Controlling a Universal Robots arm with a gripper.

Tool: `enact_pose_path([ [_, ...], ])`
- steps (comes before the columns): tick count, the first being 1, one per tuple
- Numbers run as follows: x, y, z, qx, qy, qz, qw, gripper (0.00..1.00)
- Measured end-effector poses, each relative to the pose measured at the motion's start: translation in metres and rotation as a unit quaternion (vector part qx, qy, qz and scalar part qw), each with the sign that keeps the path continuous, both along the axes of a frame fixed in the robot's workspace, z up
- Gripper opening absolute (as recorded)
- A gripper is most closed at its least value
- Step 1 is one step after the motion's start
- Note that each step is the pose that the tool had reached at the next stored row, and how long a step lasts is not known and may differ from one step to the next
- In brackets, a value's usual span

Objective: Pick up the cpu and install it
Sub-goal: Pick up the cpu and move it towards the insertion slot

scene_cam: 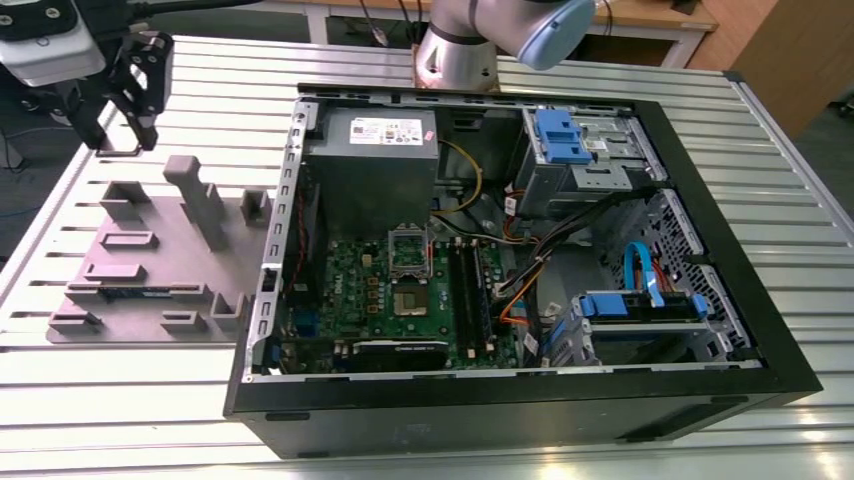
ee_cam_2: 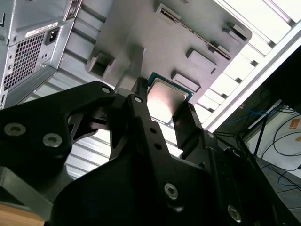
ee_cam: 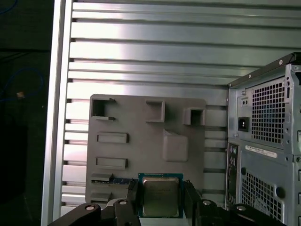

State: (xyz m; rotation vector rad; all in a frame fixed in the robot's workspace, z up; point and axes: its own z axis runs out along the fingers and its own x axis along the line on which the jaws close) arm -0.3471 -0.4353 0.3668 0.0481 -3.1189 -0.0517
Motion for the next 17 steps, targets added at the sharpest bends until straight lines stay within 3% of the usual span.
enact_pose_path([
  [17, 0.0185, 0.0, 0.0, 0.0, 0.0, 0.0, 1.0, 0.47],
])
